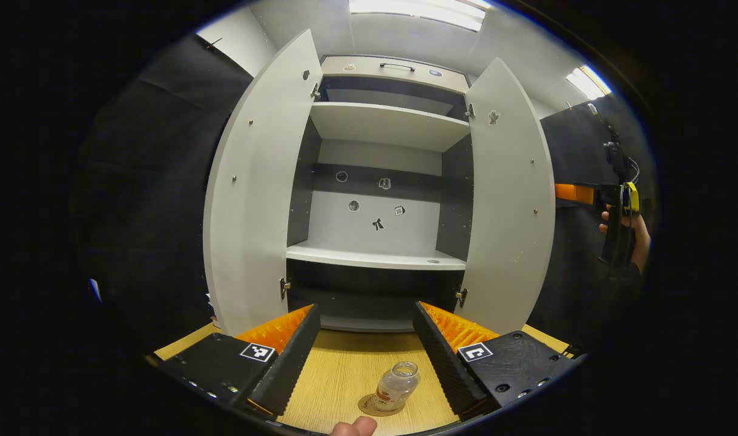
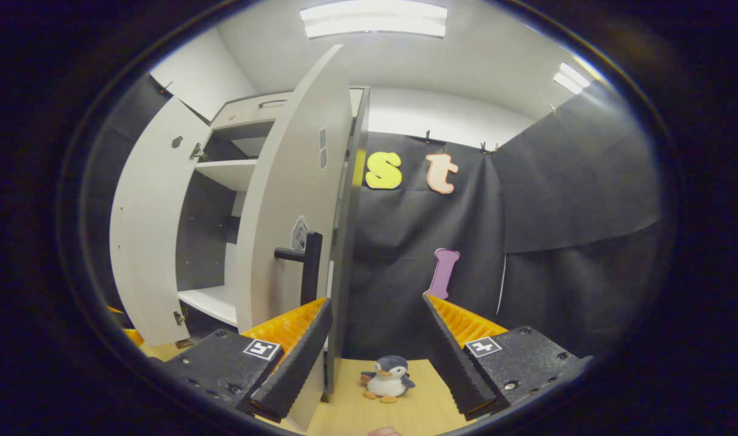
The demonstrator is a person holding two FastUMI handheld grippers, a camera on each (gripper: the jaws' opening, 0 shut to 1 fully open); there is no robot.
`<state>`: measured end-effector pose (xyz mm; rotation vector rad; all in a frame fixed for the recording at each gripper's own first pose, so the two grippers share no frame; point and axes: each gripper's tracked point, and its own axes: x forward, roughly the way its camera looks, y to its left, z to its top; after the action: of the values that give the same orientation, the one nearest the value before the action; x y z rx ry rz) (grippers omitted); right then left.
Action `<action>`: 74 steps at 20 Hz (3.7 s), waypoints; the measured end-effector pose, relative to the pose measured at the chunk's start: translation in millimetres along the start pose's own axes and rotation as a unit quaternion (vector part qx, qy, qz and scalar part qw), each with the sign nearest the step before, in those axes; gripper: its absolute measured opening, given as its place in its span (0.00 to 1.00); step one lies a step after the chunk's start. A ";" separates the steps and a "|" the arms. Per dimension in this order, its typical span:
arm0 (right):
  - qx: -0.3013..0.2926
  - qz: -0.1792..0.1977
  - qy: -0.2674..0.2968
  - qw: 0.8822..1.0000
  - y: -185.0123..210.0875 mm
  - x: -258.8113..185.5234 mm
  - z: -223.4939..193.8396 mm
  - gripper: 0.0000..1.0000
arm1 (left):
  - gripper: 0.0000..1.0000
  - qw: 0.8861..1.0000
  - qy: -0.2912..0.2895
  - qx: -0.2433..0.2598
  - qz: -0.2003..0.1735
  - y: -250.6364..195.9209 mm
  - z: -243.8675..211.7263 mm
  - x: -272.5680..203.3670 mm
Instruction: Grasp the bottle in the cabinet with the left hand and place it on the coaster, then close the right door with the right hand and the left door with the left hand.
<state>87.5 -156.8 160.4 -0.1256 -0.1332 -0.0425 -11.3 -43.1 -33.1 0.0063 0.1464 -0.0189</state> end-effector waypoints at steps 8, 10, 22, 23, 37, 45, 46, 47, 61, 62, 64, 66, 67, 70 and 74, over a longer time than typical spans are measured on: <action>0.006 0.081 -0.005 0.997 83.2 17.4 2.1 0.96 | 0.94 1.000 -0.001 0.012 0.018 20.1 1.1 -14.1; 0.015 0.090 -0.008 0.996 97.1 23.2 0.7 0.96 | 0.94 1.000 -0.001 0.011 0.026 27.8 1.6 -18.9; 0.005 0.103 -0.023 0.994 137.4 5.8 8.9 0.97 | 0.94 0.998 -0.010 0.006 0.058 53.0 7.2 -33.3; 0.004 0.098 -0.027 0.995 135.5 -5.2 6.9 0.96 | 0.94 0.998 -0.013 0.005 0.056 53.1 8.4 -32.3; 0.058 0.018 0.053 0.997 128.6 -130.5 -123.1 0.94 | 0.94 1.000 -0.007 0.009 0.019 25.1 6.3 -23.6; 0.062 0.024 0.077 0.995 133.3 -125.6 -139.3 0.97 | 0.94 0.993 -0.101 -0.049 0.041 57.3 88.6 -34.9; 0.061 0.027 0.075 0.995 136.0 -123.5 -137.0 0.97 | 0.94 0.989 -0.117 -0.050 0.071 81.7 107.3 -35.9; 0.060 0.030 0.072 0.995 139.0 -121.3 -135.0 0.97 | 0.90 0.985 -0.129 -0.047 0.104 109.5 123.6 -36.8; 0.055 0.021 0.071 0.996 137.0 -107.3 -126.8 0.97 | 0.95 0.963 -0.132 -0.132 0.196 287.1 130.0 29.9; 0.056 0.018 0.071 0.996 135.9 -105.4 -125.7 0.97 | 0.95 0.963 -0.131 -0.136 0.192 291.1 127.9 33.9; 0.058 0.014 0.071 0.996 135.1 -102.1 -124.1 0.96 | 0.95 0.965 -0.131 -0.137 0.181 287.6 125.9 37.2; 0.060 0.017 0.074 0.995 138.8 -99.7 -124.5 0.97 | 0.95 0.966 -0.132 -0.128 0.180 283.3 122.3 36.6; 0.061 0.018 0.073 0.995 140.7 -98.9 -124.4 0.97 | 0.95 0.965 -0.139 -0.120 0.187 283.1 123.4 34.8; 0.061 0.026 0.072 0.995 148.1 -96.0 -123.6 0.97 | 0.94 0.965 -0.142 -0.120 0.186 278.1 128.6 39.9; 0.060 0.034 0.073 0.995 153.2 -94.1 -125.7 0.94 | 0.94 0.965 -0.136 -0.134 0.179 274.6 124.5 38.2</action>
<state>18.4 -17.8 5.4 -0.0061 0.0145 0.0247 50.0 229.8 85.9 -0.2392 -0.1304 0.3604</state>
